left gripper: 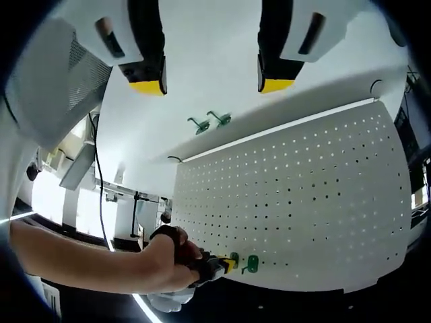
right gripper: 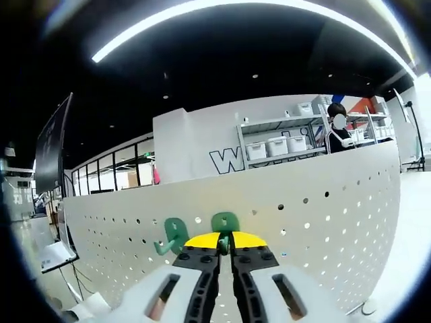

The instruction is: Insert the hook assembly into the mounting plate slot until the hook locks in place.

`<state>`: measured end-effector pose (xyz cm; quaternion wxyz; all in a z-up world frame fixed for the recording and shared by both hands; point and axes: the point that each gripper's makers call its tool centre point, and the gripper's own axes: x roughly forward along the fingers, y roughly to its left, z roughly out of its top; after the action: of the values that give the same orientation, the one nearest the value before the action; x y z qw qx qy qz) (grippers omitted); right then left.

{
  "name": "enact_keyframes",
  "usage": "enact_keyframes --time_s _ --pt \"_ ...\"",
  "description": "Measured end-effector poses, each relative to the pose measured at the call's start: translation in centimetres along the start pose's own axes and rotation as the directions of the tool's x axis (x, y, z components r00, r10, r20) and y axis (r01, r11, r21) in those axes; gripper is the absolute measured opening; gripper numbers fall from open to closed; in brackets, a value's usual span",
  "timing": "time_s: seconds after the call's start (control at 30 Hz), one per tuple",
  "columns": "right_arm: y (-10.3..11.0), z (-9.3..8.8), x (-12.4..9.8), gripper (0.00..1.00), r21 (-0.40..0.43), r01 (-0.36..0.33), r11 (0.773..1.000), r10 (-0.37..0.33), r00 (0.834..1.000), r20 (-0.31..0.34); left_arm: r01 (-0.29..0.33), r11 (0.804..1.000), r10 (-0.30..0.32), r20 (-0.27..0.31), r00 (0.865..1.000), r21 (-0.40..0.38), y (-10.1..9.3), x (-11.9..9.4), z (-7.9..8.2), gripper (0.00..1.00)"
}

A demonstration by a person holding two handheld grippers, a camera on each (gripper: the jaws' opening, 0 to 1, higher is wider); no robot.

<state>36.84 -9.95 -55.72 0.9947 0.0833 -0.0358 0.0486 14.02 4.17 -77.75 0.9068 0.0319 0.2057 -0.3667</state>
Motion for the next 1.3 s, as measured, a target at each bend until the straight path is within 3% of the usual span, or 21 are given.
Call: enact_keyframes --time_s 0.17,0.6,0.8,1.3 --pt "-0.1 0.0 -0.2 0.04 0.045 -0.016 0.999 0.016 1.000 0.001 0.000 1.000 0.000 0.000 1.000 -0.002 0.0 0.0 0.0 0.56" --pt "0.3 0.1 -0.5 0.07 0.001 -0.114 0.993 0.114 0.993 -0.010 0.006 1.000 -0.006 0.001 1.000 -0.001 -0.3 0.0 0.3 0.57" --pt "1.0 0.0 -0.7 0.13 -0.064 -0.188 0.980 0.187 0.982 -0.021 0.008 1.000 -0.008 0.000 1.000 0.003 -0.3 0.0 0.3 0.57" --pt "1.3 0.4 -1.8 0.31 -0.106 -0.309 0.945 0.310 0.951 -0.006 0.004 1.000 -0.004 -0.001 1.000 0.001 -0.2 -0.1 0.4 0.57"
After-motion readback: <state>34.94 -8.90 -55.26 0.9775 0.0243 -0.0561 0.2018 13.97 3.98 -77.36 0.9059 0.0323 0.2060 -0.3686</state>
